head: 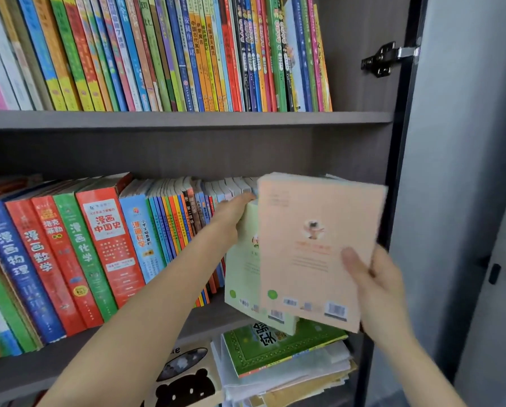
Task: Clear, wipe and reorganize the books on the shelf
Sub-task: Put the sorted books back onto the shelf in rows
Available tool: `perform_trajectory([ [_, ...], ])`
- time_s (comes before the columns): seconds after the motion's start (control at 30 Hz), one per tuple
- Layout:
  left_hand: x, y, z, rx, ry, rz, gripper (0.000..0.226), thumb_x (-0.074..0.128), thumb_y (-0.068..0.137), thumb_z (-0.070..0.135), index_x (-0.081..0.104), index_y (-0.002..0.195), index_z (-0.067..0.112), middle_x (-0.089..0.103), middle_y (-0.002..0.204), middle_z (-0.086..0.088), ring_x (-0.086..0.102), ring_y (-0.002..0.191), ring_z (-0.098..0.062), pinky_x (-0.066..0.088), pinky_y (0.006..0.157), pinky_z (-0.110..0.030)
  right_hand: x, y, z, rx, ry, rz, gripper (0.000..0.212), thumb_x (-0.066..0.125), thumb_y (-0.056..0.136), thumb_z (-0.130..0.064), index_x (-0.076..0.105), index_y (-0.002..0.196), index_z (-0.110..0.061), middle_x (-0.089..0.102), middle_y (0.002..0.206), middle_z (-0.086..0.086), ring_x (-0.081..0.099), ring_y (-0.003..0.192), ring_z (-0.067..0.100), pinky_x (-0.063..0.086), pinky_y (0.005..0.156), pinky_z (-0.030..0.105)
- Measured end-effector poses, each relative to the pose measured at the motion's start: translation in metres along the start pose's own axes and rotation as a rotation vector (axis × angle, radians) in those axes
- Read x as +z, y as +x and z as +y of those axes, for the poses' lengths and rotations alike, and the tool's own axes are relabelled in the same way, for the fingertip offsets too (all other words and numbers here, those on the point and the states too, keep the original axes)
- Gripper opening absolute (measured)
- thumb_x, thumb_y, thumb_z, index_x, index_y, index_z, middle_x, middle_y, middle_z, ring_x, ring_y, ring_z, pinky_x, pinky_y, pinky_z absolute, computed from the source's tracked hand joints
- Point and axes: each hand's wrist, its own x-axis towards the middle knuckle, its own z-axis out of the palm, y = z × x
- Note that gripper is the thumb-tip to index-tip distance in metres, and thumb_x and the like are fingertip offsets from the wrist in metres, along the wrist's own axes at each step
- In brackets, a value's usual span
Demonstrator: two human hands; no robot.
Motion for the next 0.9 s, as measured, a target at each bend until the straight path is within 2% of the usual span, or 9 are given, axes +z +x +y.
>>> perform_trajectory([
  [0.13, -0.001, -0.006, 0.001, 0.006, -0.009, -0.036, 0.031, 0.055, 0.093, 0.038, 0.058, 0.106, 0.010, 0.064, 0.055, 0.000, 0.061, 0.051, -0.015, 0.047, 0.050, -0.021, 0.038, -0.011, 0.041, -0.060, -0.240, 0.049, 0.013, 0.052, 0.086, -0.037, 0.056, 0.098, -0.040, 0.041, 0.122, -0.023, 0.048, 0.109, -0.013, 0.036, 0.087, 0.001],
  [0.2, -0.002, -0.015, 0.002, -0.020, -0.056, -0.085, 0.042, 0.042, 0.097, 0.050, 0.059, 0.085, 0.014, 0.060, 0.048, 0.001, 0.059, 0.049, -0.012, 0.048, 0.056, -0.024, 0.055, -0.016, 0.056, -0.056, -0.203, 0.087, 0.015, 0.052, 0.088, -0.037, 0.054, 0.102, -0.041, 0.039, 0.128, -0.022, 0.045, 0.115, -0.012, 0.035, 0.093, 0.006],
  [0.27, -0.005, -0.017, 0.000, -0.035, -0.130, -0.110, 0.063, 0.027, 0.093, 0.067, 0.064, 0.103, 0.017, 0.061, 0.048, 0.002, 0.062, 0.050, -0.012, 0.048, 0.061, -0.027, 0.066, -0.018, 0.069, -0.048, -0.191, 0.107, 0.015, 0.052, 0.089, -0.042, 0.053, 0.103, -0.037, 0.043, 0.129, -0.012, 0.046, 0.117, -0.007, 0.038, 0.094, 0.016],
  [0.33, -0.008, -0.024, 0.000, -0.009, -0.113, -0.095, 0.078, 0.019, 0.088, 0.075, 0.051, 0.135, 0.021, 0.063, 0.049, 0.003, 0.064, 0.048, -0.009, 0.043, 0.059, -0.027, 0.074, -0.013, 0.074, -0.068, -0.204, 0.145, 0.016, 0.052, 0.086, -0.048, 0.051, 0.099, -0.038, 0.047, 0.125, -0.004, 0.047, 0.114, -0.004, 0.040, 0.090, 0.020],
  [0.5, -0.020, -0.025, -0.013, 0.141, -0.025, 0.016, 0.068, 0.048, 0.082, 0.071, 0.050, 0.127, 0.021, 0.074, 0.089, 0.000, 0.070, 0.080, -0.017, 0.047, 0.064, -0.029, 0.081, 0.006, 0.075, -0.117, -0.217, 0.127, 0.021, 0.068, 0.083, -0.031, 0.049, 0.093, -0.033, 0.048, 0.120, 0.005, 0.045, 0.106, -0.013, 0.034, 0.085, 0.001],
  [0.6, -0.022, -0.025, -0.016, 0.241, 0.000, 0.107, 0.064, 0.058, 0.080, 0.062, 0.047, 0.125, 0.017, 0.071, 0.104, -0.005, 0.068, 0.088, -0.019, 0.052, 0.074, -0.033, 0.084, 0.017, 0.076, -0.123, -0.165, 0.095, 0.033, 0.069, 0.076, -0.036, 0.042, 0.095, -0.036, 0.046, 0.127, 0.002, 0.048, 0.116, -0.001, 0.040, 0.094, 0.016],
  [0.67, -0.022, -0.024, -0.013, 0.330, -0.003, 0.121, 0.051, 0.056, 0.087, 0.052, 0.050, 0.123, 0.016, 0.069, 0.106, -0.007, 0.067, 0.090, -0.018, 0.050, 0.070, -0.029, 0.082, 0.028, 0.077, -0.119, -0.059, 0.082, 0.048, 0.075, 0.074, -0.018, 0.037, 0.100, -0.035, 0.046, 0.130, 0.005, 0.050, 0.120, 0.012, 0.044, 0.096, 0.026],
  [0.77, -0.020, -0.021, -0.016, 0.339, 0.032, 0.088, 0.055, 0.053, 0.090, 0.050, 0.045, 0.131, 0.016, 0.066, 0.110, -0.005, 0.065, 0.095, -0.019, 0.046, 0.070, -0.029, 0.070, 0.043, 0.076, -0.006, 0.001, 0.001, 0.073, 0.075, 0.074, 0.006, 0.034, 0.123, -0.029, 0.050, 0.126, -0.003, 0.053, 0.117, 0.007, 0.046, 0.093, 0.023],
  [0.9, -0.019, -0.020, -0.030, 0.312, 0.096, 0.019, 0.075, 0.046, 0.077, 0.075, 0.051, 0.130, 0.022, 0.072, 0.098, -0.002, 0.069, 0.091, -0.018, 0.053, 0.082, -0.036, 0.047, 0.048, 0.096, 0.297, -0.203, -0.327, 0.092, 0.082, 0.057, -0.019, 0.033, 0.133, -0.034, 0.053, 0.127, -0.013, 0.050, 0.121, 0.010, 0.045, 0.100, 0.040],
])
